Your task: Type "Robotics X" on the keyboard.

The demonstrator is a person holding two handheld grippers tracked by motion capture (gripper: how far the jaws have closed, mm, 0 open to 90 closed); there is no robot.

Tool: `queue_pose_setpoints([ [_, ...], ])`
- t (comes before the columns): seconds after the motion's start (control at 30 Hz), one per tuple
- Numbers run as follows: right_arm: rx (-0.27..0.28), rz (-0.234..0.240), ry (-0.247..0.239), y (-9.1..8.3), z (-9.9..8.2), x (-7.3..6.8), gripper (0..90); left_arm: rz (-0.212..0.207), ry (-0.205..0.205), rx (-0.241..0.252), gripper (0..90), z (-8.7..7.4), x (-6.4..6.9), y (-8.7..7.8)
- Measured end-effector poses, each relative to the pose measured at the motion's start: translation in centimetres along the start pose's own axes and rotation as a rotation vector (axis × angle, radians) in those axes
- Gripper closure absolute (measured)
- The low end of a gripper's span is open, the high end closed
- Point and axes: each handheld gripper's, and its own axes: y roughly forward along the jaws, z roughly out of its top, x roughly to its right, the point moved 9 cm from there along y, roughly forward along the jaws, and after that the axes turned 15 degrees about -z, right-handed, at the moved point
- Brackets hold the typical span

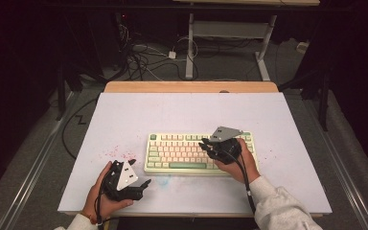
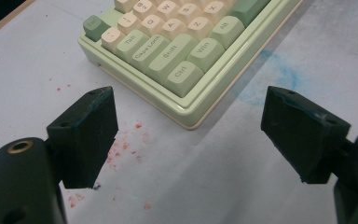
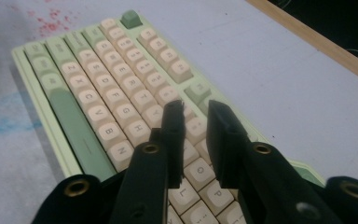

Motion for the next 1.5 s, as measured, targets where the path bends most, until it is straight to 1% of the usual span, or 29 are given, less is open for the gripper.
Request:
queue_pose_setpoints([
  [0.1,0.015,-0.004,0.014,-0.2,0.2,0.1,64.1,-0.002,0.001,-0.001,17.5,0.0,0.0,0.0],
  [0.17,0.024,-0.001,0.018,-0.4,0.3,0.1,61.1,-0.004,0.0,0.0,17.5,0.0,0.0,0.0],
  [0.23,0.034,-0.007,0.012,-0.5,0.3,0.2,55.2,-0.005,-0.002,0.002,17.5,0.0,0.0,0.0],
  [0.27,0.041,-0.012,0.013,-0.6,0.4,0.2,54.9,-0.005,-0.002,0.002,17.5,0.0,0.0,0.0],
  [0.3,0.05,-0.013,0.009,-0.7,0.5,0.2,52.6,-0.004,-0.002,0.002,17.5,0.0,0.0,0.0],
  [0.33,0.053,-0.018,0.014,-0.8,0.6,0.2,49.8,-0.004,-0.002,-0.001,17.5,0.0,0.0,0.0],
  [0.47,0.077,-0.033,-0.001,-1.2,0.9,0.2,38.2,-0.002,-0.004,-0.004,17.5,-0.1,0.0,0.0],
  [0.67,0.09,-0.059,-0.011,-1.8,1.0,0.3,30.0,-0.002,-0.008,-0.008,17.5,-0.1,-0.1,0.0],
  [0.73,0.085,-0.064,-0.005,-2.1,0.9,0.4,28.2,0.0,-0.009,-0.015,17.5,-0.2,-0.1,0.0],
  [0.77,0.09,-0.064,-0.008,-2.2,1.0,0.4,27.4,0.001,-0.012,-0.013,17.5,-0.2,-0.1,0.0],
  [0.83,0.096,-0.073,0.001,-2.5,1.0,0.6,26.1,0.005,-0.011,-0.012,17.5,-0.2,-0.2,-0.1],
  [1.0,0.115,-0.081,0.002,-3.4,0.9,0.9,25.6,0.008,-0.014,-0.008,17.8,-0.2,-0.2,-0.2],
  [1.07,0.125,-0.093,-0.001,-3.8,0.8,1.1,25.6,0.008,-0.014,-0.007,18.4,-0.1,-0.2,-0.2],
  [1.3,0.125,-0.107,-0.001,-4.7,0.0,1.6,25.2,0.003,-0.018,-0.003,19.1,-0.1,-0.2,-0.3],
  [1.5,0.133,-0.124,-0.01,-5.6,-0.8,2.0,25.0,0.003,-0.02,0.003,19.5,0.0,-0.1,-0.3],
])
